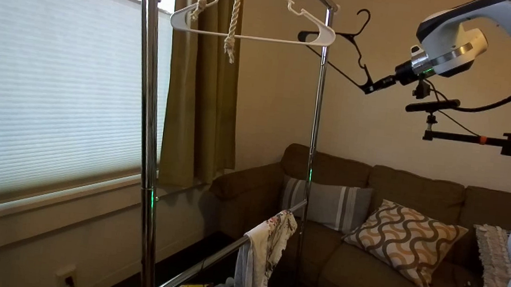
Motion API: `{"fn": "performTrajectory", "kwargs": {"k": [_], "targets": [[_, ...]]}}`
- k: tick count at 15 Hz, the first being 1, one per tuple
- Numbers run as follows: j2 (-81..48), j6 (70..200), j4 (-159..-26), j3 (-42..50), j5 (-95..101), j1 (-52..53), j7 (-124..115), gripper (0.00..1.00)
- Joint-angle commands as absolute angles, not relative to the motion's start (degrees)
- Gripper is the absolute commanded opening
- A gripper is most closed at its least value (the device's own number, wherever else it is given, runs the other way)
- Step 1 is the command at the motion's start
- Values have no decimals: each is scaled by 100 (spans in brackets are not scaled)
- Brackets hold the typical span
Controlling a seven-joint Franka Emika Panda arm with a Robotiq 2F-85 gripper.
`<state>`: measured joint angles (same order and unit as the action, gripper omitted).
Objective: Pick up the black coat hanger and hang it on the top rail
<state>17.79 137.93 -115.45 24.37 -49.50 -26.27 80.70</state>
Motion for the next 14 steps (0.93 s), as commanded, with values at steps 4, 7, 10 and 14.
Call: {"fn": "performTrajectory", "kwargs": {"k": [4,7,10,14], "targets": [[1978,13744,-11457,2700,-4877,-2141,7964,2],[2039,13795,-11352,2662,-4892,-1983,7883,2],[1931,13809,-11153,2659,-4849,-1874,7670,2],[1564,13671,-10770,2648,-4679,-1814,7061,2]]}}
